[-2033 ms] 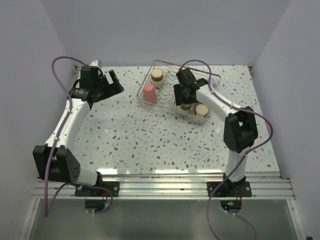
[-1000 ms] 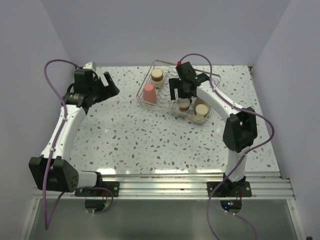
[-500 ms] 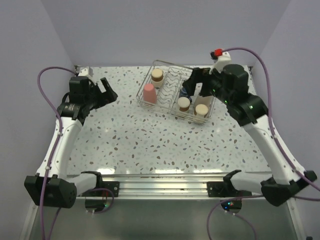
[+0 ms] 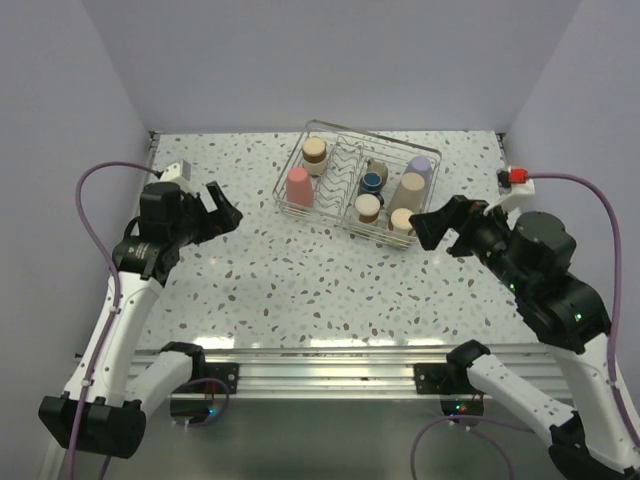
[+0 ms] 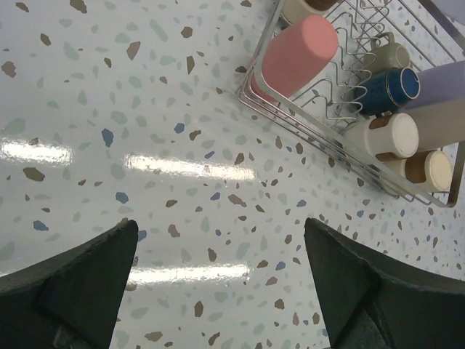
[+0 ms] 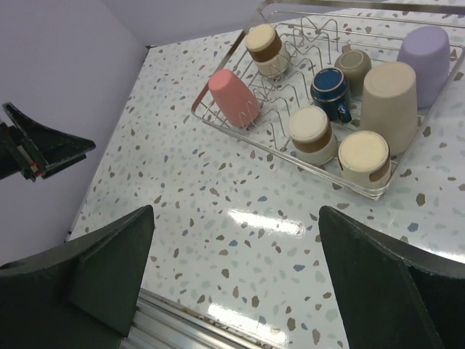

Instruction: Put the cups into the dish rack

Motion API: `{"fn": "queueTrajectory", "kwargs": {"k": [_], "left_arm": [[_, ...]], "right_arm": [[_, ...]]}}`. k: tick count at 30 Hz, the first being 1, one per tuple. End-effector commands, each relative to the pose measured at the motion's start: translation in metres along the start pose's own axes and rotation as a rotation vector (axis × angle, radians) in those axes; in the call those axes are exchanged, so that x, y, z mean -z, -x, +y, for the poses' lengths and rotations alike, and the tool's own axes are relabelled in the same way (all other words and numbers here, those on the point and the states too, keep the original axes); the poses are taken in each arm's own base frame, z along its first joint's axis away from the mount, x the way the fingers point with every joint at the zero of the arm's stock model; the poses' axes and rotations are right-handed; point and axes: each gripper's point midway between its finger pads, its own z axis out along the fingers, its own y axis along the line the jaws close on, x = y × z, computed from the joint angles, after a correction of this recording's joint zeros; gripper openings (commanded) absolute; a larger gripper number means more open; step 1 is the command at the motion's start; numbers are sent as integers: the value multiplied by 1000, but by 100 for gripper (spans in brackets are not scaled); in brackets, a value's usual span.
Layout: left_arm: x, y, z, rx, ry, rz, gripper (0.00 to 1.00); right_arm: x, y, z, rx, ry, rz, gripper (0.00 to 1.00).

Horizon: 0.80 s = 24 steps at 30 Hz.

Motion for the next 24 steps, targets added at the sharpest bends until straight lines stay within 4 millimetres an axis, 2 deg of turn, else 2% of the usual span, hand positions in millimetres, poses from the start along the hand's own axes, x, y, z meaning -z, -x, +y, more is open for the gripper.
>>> {"fn": "queueTrajectory", "kwargs": {"k": [1, 2, 3, 5, 8, 10, 13, 15, 16, 17, 19, 20, 22, 24], "left_arm": [[2, -2, 4, 30, 19, -30, 100], [1, -4, 9, 38, 35, -41, 100], [6, 4, 4, 48, 9, -92, 100], [8, 5, 2, 50, -13, -120, 100], [16, 15, -3, 25, -42, -177, 100], [18, 24, 0, 16, -32, -228, 100], [13, 33, 19, 16, 55, -310, 100], [3, 30, 32, -3, 91, -347, 100], [4, 43, 30, -41, 75, -424, 100], [-5, 34, 48, -43, 136, -437, 100], [-7, 44, 55, -70, 160, -520, 100], [-15, 34, 63, -89, 178, -510, 100], [-28, 34, 64, -147, 170, -519, 100], [-44, 18, 78, -159, 211, -470, 100]], "right_arm": [[36, -5, -12, -86, -49, -15, 99], [43, -6, -12, -96, -43, -23, 99], [49, -10, -15, -95, -49, -16, 99], [64, -12, -18, -108, -37, -39, 99], [73, -20, -23, -123, -38, -47, 99], [72, -27, -21, -135, -17, -34, 99], [76, -32, -13, -162, 36, -20, 99], [79, -33, -7, -162, 66, -3, 99], [81, -33, -4, -161, 79, 2, 99], [83, -32, -4, -147, 80, 6, 98], [90, -33, -6, -122, 74, 14, 99], [93, -34, -7, -96, 74, 16, 98], [100, -33, -10, -65, 68, 17, 98], [106, -36, -14, -24, 54, 33, 99]]}}
